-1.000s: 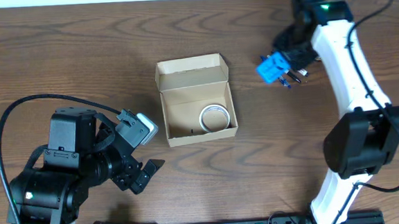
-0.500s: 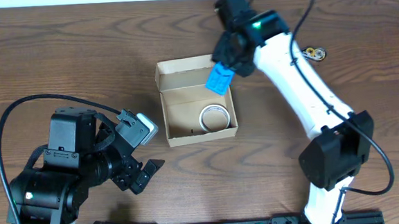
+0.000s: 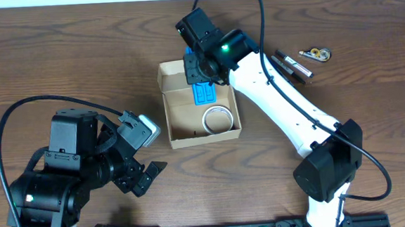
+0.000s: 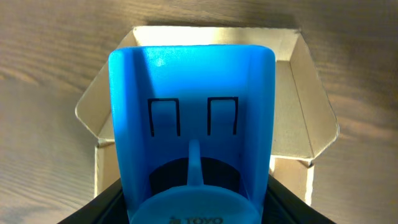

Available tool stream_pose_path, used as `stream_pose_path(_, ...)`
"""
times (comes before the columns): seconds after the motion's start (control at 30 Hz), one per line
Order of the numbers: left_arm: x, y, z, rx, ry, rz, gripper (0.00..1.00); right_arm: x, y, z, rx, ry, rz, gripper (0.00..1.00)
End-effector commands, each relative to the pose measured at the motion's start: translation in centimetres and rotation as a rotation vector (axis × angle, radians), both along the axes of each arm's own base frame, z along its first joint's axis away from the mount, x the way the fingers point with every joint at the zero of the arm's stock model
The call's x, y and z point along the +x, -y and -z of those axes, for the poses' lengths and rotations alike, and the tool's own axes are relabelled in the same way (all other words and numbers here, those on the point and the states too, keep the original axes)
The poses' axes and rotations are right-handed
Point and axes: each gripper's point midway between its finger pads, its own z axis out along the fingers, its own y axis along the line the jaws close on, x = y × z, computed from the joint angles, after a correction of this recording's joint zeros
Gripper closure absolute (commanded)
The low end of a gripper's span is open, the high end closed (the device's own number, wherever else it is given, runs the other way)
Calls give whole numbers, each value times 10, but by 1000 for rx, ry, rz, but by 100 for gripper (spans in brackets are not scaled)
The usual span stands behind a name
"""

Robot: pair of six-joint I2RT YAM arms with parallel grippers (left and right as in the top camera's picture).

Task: Pack container
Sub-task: 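Lift the blue holder with the right gripper and carry it over the box, then lower the blue holder into the box beside the tape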

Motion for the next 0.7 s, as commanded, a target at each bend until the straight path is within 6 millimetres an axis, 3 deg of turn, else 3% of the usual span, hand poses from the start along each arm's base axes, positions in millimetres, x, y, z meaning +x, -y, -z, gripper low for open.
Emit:
stream_pose_path(0.0,1,1,-10,-12,32,15,5,-1,-9,5,-85,36,-144,66)
stream_pose_path(0.17,1,1,-10,-12,32,15,5,-10,-19,8,-159,58,-349,66)
stream_pose_path(0.33,1,1,-10,-12,32,15,5,-33,-34,13,-176,30,-588,65)
stream_pose_path(0.5,1,1,-10,-12,32,15,5,-51,-26,19,-230,-28,-722,75)
stream_pose_path(0.67,1,1,-10,-12,32,15,5,-76,-30,23,-177,-98,-870,74)
